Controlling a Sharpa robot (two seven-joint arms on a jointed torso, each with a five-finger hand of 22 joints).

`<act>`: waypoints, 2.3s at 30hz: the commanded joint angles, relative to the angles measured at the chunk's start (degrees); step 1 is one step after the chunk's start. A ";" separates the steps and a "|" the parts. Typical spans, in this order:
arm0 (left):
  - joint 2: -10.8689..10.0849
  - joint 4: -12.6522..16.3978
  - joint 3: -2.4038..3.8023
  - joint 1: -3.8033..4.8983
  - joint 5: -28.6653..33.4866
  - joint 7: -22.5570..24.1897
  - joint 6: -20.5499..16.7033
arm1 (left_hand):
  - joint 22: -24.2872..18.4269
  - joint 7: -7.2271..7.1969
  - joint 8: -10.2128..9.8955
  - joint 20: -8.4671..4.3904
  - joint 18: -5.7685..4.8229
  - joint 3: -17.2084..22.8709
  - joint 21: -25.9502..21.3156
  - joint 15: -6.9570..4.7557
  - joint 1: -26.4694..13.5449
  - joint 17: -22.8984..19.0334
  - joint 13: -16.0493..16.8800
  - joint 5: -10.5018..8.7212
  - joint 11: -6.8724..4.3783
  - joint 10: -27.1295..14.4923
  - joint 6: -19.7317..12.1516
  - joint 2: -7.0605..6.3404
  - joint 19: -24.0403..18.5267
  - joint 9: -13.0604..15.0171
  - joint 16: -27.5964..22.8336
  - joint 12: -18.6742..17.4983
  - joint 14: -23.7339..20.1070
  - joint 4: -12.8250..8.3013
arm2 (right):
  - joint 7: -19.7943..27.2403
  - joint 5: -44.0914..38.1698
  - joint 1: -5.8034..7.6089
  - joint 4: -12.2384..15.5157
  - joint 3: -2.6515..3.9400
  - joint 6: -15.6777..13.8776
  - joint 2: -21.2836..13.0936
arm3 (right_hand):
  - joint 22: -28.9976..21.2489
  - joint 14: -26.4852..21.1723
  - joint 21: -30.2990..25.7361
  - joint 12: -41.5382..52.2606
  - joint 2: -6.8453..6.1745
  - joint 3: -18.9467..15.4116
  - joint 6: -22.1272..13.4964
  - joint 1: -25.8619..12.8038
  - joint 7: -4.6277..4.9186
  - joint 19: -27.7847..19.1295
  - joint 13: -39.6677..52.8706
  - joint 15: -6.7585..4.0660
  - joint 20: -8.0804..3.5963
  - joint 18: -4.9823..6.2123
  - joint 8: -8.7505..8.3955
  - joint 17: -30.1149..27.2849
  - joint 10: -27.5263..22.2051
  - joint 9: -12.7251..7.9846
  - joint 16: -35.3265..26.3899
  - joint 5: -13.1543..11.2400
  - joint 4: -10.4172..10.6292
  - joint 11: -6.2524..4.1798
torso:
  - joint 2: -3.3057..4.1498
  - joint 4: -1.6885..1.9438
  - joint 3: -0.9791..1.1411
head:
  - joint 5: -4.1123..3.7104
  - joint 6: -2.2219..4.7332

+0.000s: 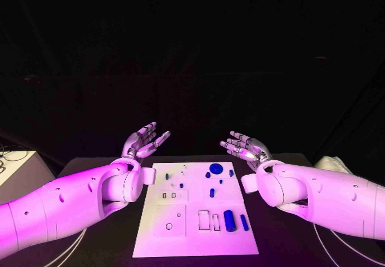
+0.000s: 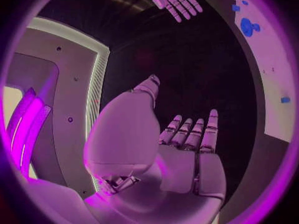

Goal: Assemble the parts on the task board

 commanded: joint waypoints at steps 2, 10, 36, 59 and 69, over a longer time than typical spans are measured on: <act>0.34 -0.76 -0.08 0.38 -1.59 1.70 6.96 | 0.12 4.87 0.39 0.37 0.77 0.19 0.26 0.28 2.63 0.13 0.12 0.41 0.32 0.67 0.90 -0.25 0.98 0.15 0.29 0.33 0.94 0.78 | -4.46 -2.33 1.09 -1.00 -0.82 9.58 0.33 | 0.68 9.56 1.67 0.88 -0.02 3.21 7.03 3.74 8.56 6.66 0.60 0.24 0.40 2.34 1.77 1.19 8.30 1.15 1.76 0.14 -2.86 0.41 | 0.00 0.00 0.00 | 0.00 0.00; -2.72 2.11 0.06 0.50 -2.57 0.15 8.14 | 0.88 6.79 1.14 0.29 2.38 0.11 1.71 1.30 2.27 1.51 0.65 0.21 2.68 6.79 4.08 1.02 7.81 0.70 2.21 1.05 9.59 0.63 | -2.95 -22.12 2.92 -3.81 -0.98 4.72 -0.65 | 2.41 30.73 8.48 2.95 -1.10 7.29 26.30 6.05 7.00 30.83 1.66 -2.90 -0.16 5.65 6.92 3.85 30.59 4.49 6.76 -0.72 -5.94 -1.72 | 1.62 0.77 -0.71 | -0.24 -1.08; -14.19 18.71 1.29 1.71 -3.75 -1.59 14.34 | 12.68 4.23 10.62 -7.96 6.65 11.57 27.95 -9.77 -1.39 30.05 2.86 -0.43 -2.32 51.06 32.92 -1.37 41.36 8.08 34.07 3.90 52.64 -4.78 | -17.04 -80.33 8.73 -8.79 -0.28 12.33 1.96 | 12.53 62.56 31.03 1.62 -6.74 12.27 43.91 5.70 0.86 60.48 2.47 -14.03 -12.29 5.35 8.71 20.99 53.51 7.16 24.14 -4.47 -6.68 -9.75 | 7.48 3.62 -1.92 | -3.88 -1.32; -17.35 23.51 1.30 3.52 -3.23 -3.68 17.40 | 18.53 4.39 10.58 -7.83 6.86 12.64 37.27 -9.73 -3.75 35.47 3.55 -0.53 -2.17 49.76 31.42 -1.55 40.03 9.21 42.64 4.73 50.75 -5.10 | -29.89 -95.45 8.85 -8.38 -0.35 16.85 4.10 | 60.27 64.92 70.62 1.70 -11.60 15.90 43.23 2.58 -0.29 66.34 3.15 -14.27 -11.97 -0.01 7.73 56.75 51.94 11.93 63.49 -3.73 -2.34 -10.28 | 10.17 5.48 -2.69 | -5.22 -0.91; -17.73 23.20 1.30 3.58 -4.09 -4.32 18.74 | 19.98 4.42 10.63 -7.77 6.88 12.96 39.60 -9.66 -3.94 35.83 3.68 -0.53 -2.11 49.30 31.06 -1.47 39.65 9.47 43.54 4.97 50.06 -5.22 | -32.91 -97.51 7.91 -8.50 -0.42 18.78 4.36 | 62.15 64.90 72.22 1.49 -12.50 13.77 41.64 0.62 -0.47 66.13 2.97 -14.21 -11.77 -0.09 6.96 58.66 49.77 12.47 66.26 -4.49 -1.35 -10.30 | 10.73 5.81 -2.65 | -5.36 -0.85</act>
